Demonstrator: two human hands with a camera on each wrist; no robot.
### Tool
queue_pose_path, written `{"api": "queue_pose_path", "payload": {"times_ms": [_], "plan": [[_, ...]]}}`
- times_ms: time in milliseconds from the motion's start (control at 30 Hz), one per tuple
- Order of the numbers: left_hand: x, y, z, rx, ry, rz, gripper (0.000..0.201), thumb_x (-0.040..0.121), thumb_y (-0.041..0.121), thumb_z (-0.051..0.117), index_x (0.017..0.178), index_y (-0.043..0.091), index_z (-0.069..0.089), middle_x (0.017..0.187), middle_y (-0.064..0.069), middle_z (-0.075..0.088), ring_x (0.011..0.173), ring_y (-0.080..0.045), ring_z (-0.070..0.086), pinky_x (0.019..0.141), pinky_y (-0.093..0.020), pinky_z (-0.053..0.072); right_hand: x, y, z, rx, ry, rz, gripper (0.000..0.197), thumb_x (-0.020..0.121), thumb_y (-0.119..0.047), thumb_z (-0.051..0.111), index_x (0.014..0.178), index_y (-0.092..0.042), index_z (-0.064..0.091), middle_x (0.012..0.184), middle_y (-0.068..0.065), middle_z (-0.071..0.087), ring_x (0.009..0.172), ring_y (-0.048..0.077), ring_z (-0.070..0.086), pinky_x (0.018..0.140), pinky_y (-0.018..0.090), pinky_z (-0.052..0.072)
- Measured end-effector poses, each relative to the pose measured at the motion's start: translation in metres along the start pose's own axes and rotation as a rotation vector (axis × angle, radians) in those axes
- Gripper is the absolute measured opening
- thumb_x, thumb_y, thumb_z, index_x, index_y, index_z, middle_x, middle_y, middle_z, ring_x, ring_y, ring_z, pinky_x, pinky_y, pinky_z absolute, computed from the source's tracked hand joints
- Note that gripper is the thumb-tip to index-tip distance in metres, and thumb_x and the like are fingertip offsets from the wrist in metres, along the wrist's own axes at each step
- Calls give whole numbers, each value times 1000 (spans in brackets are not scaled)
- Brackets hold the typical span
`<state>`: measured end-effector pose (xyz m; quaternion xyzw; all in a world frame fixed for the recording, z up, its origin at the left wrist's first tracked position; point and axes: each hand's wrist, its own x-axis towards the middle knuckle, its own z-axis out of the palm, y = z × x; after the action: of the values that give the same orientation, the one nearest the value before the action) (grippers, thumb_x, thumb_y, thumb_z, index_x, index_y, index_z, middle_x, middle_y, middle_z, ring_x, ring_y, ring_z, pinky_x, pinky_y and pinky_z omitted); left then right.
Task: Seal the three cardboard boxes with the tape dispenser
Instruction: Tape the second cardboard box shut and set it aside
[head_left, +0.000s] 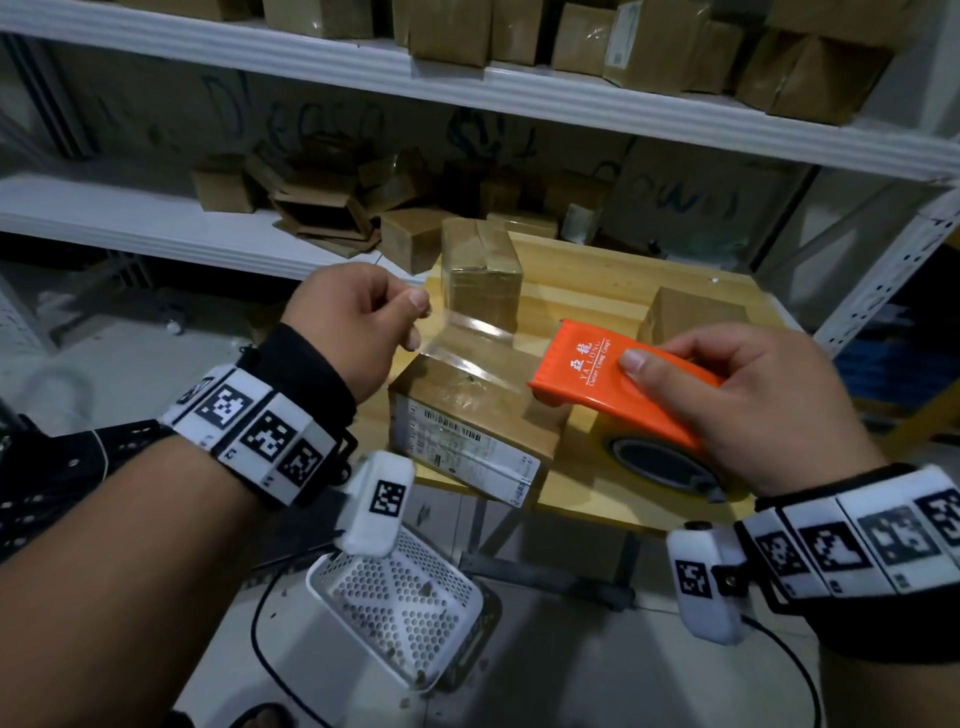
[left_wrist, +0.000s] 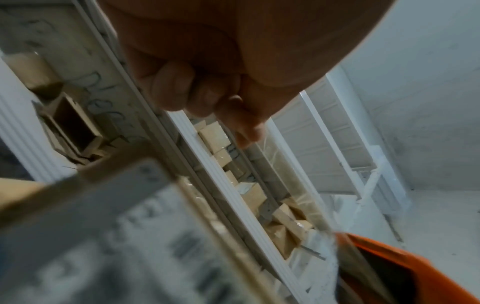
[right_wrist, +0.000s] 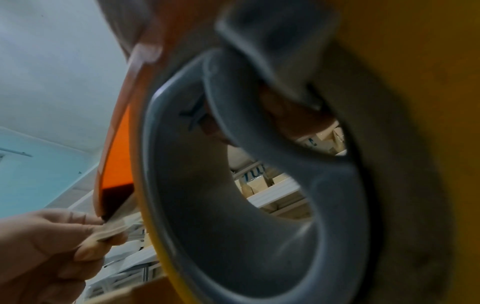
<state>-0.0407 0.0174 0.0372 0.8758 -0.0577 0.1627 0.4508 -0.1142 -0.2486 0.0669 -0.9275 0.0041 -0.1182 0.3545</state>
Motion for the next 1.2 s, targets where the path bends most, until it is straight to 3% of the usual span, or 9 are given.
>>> {"api": "queue_pose_path", "payload": {"times_ms": [100, 267, 500, 700, 867, 1000, 1067, 1133, 1200], "plan": [[6, -9, 3, 38, -58, -31, 32, 101, 31, 59, 69, 24, 64, 73, 5, 71, 79, -13, 67, 76, -31, 50, 3, 2, 3, -34, -25, 38, 28, 83, -61, 69, 82, -33, 71, 83, -13, 68, 76, 4, 63, 58, 24, 42], [21, -20, 0, 107, -28, -76, 38, 101, 31, 59, 65, 21, 62, 65, 4, 65, 61, -11, 57, 53, -18, 38, 10, 11, 2, -19, -8, 110, 33, 84, -59, 71, 82, -26, 75, 78, -8, 72, 68, 7, 68, 55, 24, 43], [25, -40, 15, 118, -131, -151, 41, 100, 31, 62, 60, 19, 64, 73, 1, 70, 64, -12, 58, 58, -26, 38, 16, 20, 9, -17, -57, 164, 34, 84, -60, 73, 82, -26, 76, 74, -7, 74, 67, 12, 71, 57, 27, 48], [21, -45, 27, -69, -218, -337, 34, 98, 34, 64, 75, 11, 73, 71, -9, 72, 70, -28, 67, 69, -40, 57, 17, 23, 12, -11, -76, 182, 35, 83, -61, 72, 84, -26, 75, 76, -6, 74, 65, 10, 72, 56, 26, 49], [17, -47, 26, 114, -282, -424, 43, 98, 42, 60, 91, 2, 75, 79, -11, 71, 69, -20, 60, 63, -29, 48, 16, 25, 15, 0, -56, 166, 37, 84, -60, 73, 81, -23, 74, 74, -3, 75, 64, 14, 73, 59, 30, 54], [11, -38, 18, 1, -69, -314, 24, 99, 34, 60, 90, 15, 73, 78, -6, 68, 81, -31, 68, 80, -45, 59, 16, 26, 15, -1, -56, 172, 37, 84, -61, 72, 81, -24, 74, 72, -5, 75, 62, 12, 73, 58, 29, 52], [7, -23, 16, 7, 45, -189, 28, 100, 40, 56, 93, 19, 73, 82, -2, 69, 82, -25, 66, 82, -48, 58, 16, 28, 16, 12, -54, 173, 38, 83, -62, 72, 80, -24, 74, 72, -5, 75, 62, 12, 73, 59, 30, 55], [-5, -3, 16, 118, -31, -49, 41, 96, 57, 51, 108, 24, 73, 103, 1, 68, 98, -18, 62, 89, -45, 54, 16, 29, 17, 21, -48, 174, 39, 83, -62, 71, 80, -23, 74, 73, -4, 76, 64, 13, 74, 61, 32, 56], [-21, 14, 22, 397, -239, 47, 83, 80, 85, 35, 137, 29, 58, 137, -1, 54, 127, -23, 49, 104, -46, 46, 16, 32, 18, 37, -37, 180, 40, 83, -61, 72, 79, -22, 74, 74, -3, 76, 63, 14, 74, 61, 34, 59]]}}
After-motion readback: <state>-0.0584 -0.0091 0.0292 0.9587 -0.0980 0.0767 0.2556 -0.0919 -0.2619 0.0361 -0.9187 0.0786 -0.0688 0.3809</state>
